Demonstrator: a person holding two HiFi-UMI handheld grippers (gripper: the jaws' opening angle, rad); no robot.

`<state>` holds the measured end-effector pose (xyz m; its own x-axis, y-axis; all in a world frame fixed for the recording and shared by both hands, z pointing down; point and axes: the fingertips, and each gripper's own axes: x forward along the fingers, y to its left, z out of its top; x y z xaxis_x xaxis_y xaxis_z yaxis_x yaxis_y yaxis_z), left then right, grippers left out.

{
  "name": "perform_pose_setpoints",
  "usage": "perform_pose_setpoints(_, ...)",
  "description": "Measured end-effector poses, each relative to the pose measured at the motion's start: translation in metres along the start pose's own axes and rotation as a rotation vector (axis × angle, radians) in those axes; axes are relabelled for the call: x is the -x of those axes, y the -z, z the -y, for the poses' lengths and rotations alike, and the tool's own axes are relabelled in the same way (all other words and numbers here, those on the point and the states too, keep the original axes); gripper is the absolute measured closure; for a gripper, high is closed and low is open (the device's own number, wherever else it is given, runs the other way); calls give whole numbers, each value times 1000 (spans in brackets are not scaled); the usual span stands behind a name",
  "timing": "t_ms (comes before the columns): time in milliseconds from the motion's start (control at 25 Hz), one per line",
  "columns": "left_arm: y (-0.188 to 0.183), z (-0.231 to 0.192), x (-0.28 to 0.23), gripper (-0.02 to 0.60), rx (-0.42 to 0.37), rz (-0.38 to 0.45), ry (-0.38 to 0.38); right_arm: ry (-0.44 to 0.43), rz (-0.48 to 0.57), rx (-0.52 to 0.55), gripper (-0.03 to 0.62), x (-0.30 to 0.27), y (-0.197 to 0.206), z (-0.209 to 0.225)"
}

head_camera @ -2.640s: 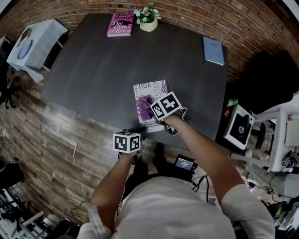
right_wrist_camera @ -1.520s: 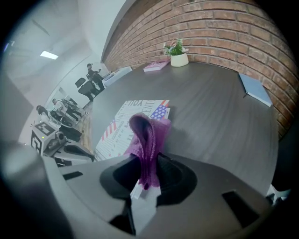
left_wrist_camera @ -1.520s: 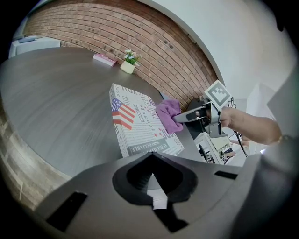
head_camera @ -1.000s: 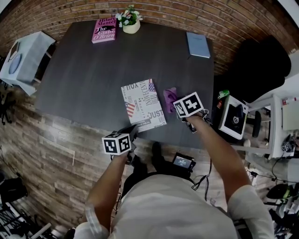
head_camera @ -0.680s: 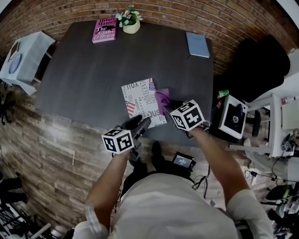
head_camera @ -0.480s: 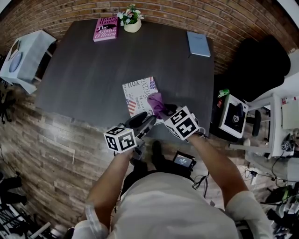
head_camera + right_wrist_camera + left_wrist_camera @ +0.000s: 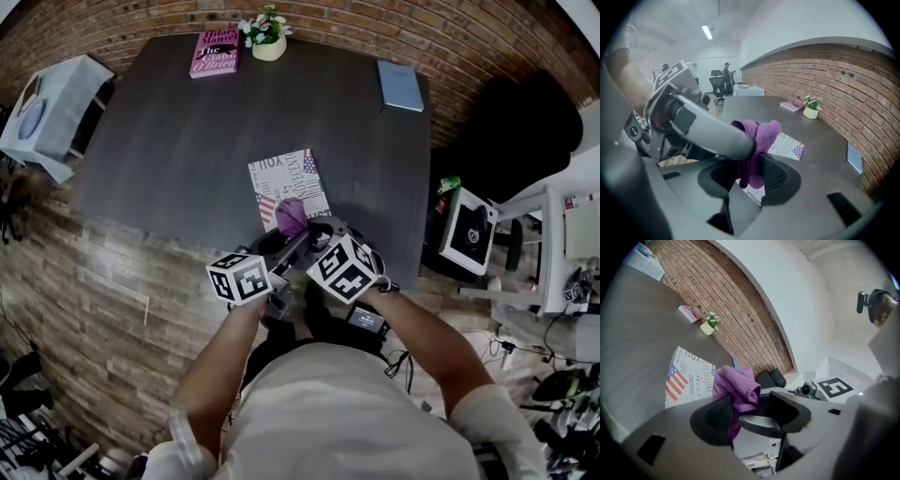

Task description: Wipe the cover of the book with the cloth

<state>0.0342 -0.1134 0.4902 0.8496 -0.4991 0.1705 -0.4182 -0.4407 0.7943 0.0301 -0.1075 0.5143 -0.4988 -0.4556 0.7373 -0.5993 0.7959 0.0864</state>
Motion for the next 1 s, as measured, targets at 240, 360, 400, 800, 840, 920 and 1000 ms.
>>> perform_pose_setpoints(240, 0, -9, 15, 324, 61, 37, 4, -82, 57, 3, 424, 1, -10, -30)
perform_pose_setpoints(360, 2, -9, 19, 325, 63, 37, 8, -86, 54, -9, 425, 0, -9, -34)
perform_pose_setpoints(400, 2, -8, 20, 324, 59, 39, 10, -80, 50, -18, 424, -1, -8, -34)
perform_pose_setpoints(800, 22, 9, 33, 288, 49, 22, 33, -59, 18, -207, 485, -18, 14, -34)
perform_pose_setpoints(840, 22, 6, 38, 288, 45, 25, 25, -72, 21, -250, 488, -19, 16, -32)
perform_pose_setpoints(920, 17, -3, 50, 290, 30, 49, -10, -102, 26, -344, 490, -21, 18, -27)
perform_pose_setpoints(1000, 15, -20, 63, 310, 8, 53, -69, -144, 20, -416, 490, -26, 17, -22)
